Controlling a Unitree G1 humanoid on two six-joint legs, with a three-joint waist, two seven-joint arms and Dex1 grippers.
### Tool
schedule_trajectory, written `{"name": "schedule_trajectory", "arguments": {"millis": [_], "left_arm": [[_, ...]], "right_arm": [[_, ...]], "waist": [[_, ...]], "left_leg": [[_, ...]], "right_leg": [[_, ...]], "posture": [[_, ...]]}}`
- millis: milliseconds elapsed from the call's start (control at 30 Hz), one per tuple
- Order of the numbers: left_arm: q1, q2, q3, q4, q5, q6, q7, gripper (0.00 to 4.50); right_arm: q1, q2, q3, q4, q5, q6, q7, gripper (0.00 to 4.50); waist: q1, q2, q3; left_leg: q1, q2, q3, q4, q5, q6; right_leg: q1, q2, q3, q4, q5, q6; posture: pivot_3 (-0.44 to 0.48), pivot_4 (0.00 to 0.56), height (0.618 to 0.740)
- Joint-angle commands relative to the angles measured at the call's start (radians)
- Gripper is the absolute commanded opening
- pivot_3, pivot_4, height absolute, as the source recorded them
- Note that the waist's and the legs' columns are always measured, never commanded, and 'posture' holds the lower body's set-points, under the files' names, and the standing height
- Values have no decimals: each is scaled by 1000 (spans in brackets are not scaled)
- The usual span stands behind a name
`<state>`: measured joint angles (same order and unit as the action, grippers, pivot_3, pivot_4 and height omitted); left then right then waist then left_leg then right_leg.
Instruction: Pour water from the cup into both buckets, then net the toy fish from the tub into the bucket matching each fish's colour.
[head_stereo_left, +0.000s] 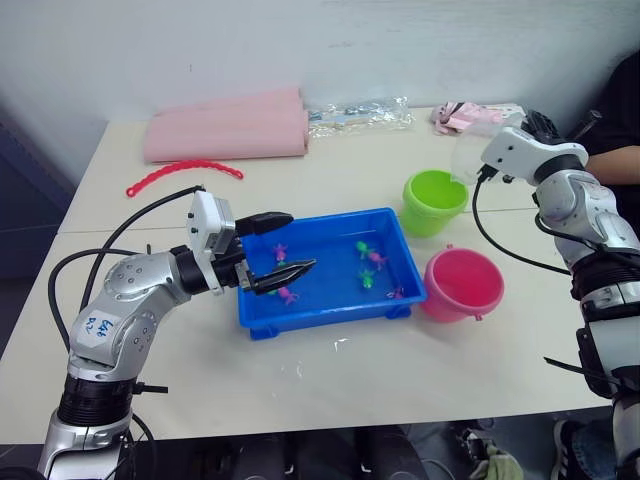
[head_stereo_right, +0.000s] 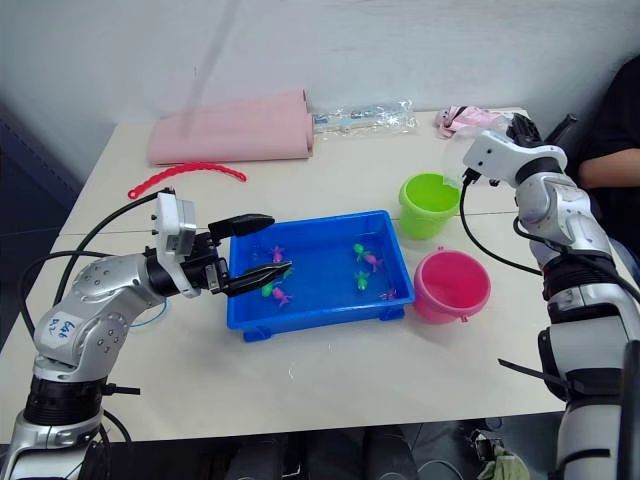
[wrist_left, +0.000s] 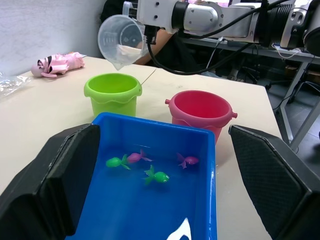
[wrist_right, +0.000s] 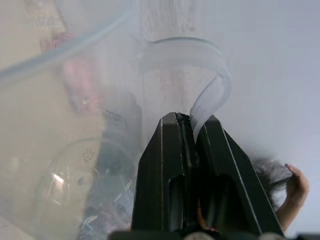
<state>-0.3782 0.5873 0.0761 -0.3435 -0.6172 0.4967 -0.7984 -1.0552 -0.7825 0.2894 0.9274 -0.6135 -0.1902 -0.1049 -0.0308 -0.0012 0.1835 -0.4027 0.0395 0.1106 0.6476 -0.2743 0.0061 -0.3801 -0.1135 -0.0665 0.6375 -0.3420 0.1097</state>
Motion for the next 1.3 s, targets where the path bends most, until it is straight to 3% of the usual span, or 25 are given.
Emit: {"name": "schedule_trajectory", "arguments": {"millis": [33,1300], "left_arm": [[-2,2,15,-35,0,-15,4,4500],[16,-17,12,-43,6,-38,12,4500]], "right_arm": [[-32,-17,11,-10,-39,-26,-48,75],[-60,-51,107,52,-223,-119,-200,75]], "waist": [[0,0,0],[-1,0,0]], "left_leg": [[0,0,0,0,0,0],[0,0,1,0,0,0]], "right_leg": [[0,0,0,0,0,0],[-1,0,1,1,0,0]], "posture": [[0,150,740],[0,150,740]]}}
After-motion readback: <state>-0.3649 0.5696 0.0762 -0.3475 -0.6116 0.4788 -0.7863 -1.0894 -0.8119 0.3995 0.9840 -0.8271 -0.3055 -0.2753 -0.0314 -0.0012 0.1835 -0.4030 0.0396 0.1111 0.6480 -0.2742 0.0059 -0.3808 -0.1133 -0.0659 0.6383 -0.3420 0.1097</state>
